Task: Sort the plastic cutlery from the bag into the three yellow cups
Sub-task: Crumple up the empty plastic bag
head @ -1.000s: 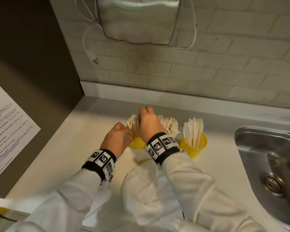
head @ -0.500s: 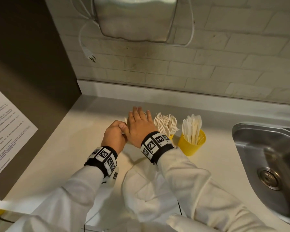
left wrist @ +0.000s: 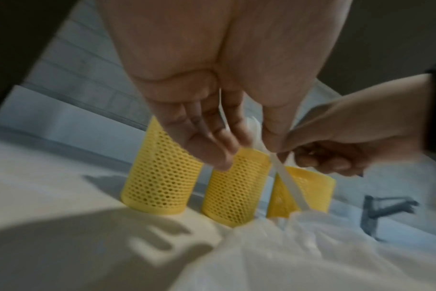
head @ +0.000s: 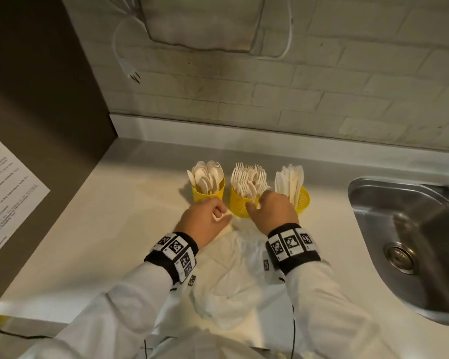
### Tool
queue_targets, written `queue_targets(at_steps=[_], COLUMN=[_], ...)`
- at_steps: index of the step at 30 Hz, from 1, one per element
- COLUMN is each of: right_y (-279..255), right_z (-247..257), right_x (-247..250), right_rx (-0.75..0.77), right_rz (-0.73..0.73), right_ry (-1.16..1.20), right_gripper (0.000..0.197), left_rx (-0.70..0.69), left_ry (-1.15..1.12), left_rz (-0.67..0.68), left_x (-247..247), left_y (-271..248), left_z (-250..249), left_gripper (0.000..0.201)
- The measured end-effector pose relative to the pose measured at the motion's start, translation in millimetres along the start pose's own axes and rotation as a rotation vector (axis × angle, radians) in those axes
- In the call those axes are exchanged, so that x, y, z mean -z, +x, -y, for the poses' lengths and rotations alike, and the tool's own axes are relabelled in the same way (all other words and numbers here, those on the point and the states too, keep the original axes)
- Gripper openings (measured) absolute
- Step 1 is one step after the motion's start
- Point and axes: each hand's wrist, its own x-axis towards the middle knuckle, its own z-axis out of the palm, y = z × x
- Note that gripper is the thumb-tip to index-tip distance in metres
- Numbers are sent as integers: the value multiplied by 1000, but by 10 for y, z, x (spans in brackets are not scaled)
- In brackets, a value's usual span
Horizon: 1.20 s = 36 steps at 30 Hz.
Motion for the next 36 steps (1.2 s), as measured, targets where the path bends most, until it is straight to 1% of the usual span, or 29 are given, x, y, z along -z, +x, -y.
queue_targets(at_steps=[2,4,5,6,7,9,11,13,14,16,18,20,21,23,24,26,27,28,29,32,33,34,36], right_y=[39,47,43,34,20,-4,-38,-41,-34,-34,-6,54,91,159,182,201,207,220,255,346,370,390,370], right_z=[21,36,30,21,11,-19,-32,-27,-16,11,7,-22,-35,-45,-44,-6,29,76,111,190,192,190,211], right_x=[-87,-104,-93,-66,-27,68,194,309,356,407,367,246,175,74,39,25,24,23,-4,-118,-153,-174,-121], right_rx=[19,40,46,57,69,90,135,165,165,127,79,43,36,74,119,249,310,355,374,378,396,414,428], right_rz=[-24,-56,-65,-75,-86,-126,-227,-343,-362,-323,-268,-213,-186,-179,-213,-336,-405,-442,-420,-169,-119,-85,-69], right_ry=[-5,12,28,52,85,171,263,399,504,712,781,720,648,483,417,280,177,59,-51,-257,-300,-337,-370], right_gripper=[34,27,25,24,22,21,23,25,24,19,17,19,20,18,21,40,44,46,49,68,73,77,79], left_rx=[14,37,32,17,2,-4,3,-4,-11,-16,8,29,31,29,30,30,28,26,22,-8,-22,-37,-58], left_ry=[121,260,328,380,406,402,374,312,276,227,188,158,144,122,109,84,74,68,63,53,55,59,59], left_rz=[233,407,460,496,520,535,514,461,422,351,310,286,277,260,248,211,194,181,171,160,158,156,144], left_x=[-142,-251,-288,-319,-342,-361,-350,-320,-296,-233,-162,-96,-71,-23,-1,48,72,94,116,175,194,209,248], left_y=[-34,-80,-105,-128,-145,-176,-188,-187,-187,-190,-197,-214,-229,-260,-275,-290,-296,-300,-307,-335,-347,-359,-383], left_z=[-31,-18,-6,17,50,104,148,164,164,155,153,167,173,173,171,172,171,166,158,111,96,92,86], left_gripper=[46,72,77,76,70,51,34,22,16,6,8,11,11,10,10,12,14,15,16,16,16,16,16])
